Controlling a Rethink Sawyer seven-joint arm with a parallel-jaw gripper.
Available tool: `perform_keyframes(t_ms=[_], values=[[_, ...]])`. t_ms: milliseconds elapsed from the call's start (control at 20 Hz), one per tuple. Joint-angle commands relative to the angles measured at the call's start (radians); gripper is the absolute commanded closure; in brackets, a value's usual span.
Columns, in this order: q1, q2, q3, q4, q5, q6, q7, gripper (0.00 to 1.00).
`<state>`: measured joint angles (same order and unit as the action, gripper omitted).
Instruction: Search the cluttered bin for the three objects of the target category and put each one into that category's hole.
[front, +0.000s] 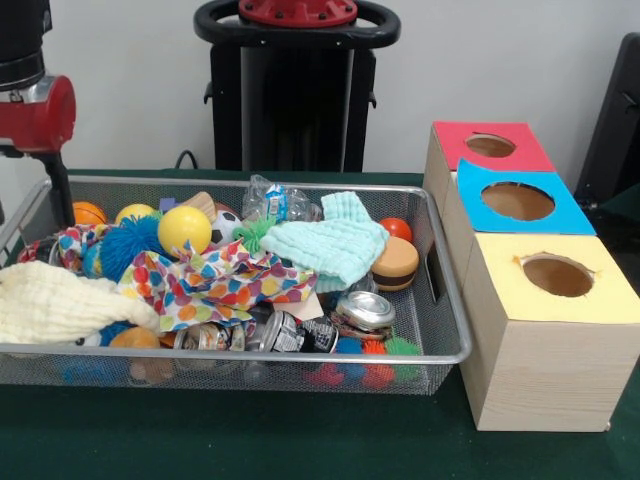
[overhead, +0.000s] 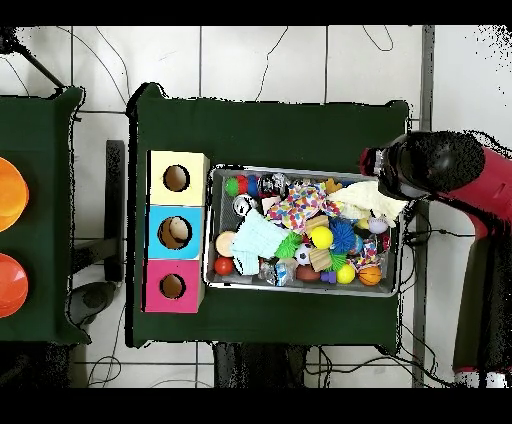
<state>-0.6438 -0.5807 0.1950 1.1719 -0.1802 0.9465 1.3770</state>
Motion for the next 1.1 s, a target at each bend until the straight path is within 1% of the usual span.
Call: perform_keyframes(t_ms=[50, 500, 700, 1100], values=[[0.028, -0.012, 0.085, 0.154, -0.006, -0.063, -0.022, 0.0], [0.074, -0.036, 0.06, 0.18, 0.002, -0.073, 0.047, 0.0], [0.081, -0.039, 0.054, 0.192, 0.008, -0.085, 0.057, 0.0], [0.073, -0.027, 0.056, 0.175, 0.01, -0.078, 0.034, 0.0]])
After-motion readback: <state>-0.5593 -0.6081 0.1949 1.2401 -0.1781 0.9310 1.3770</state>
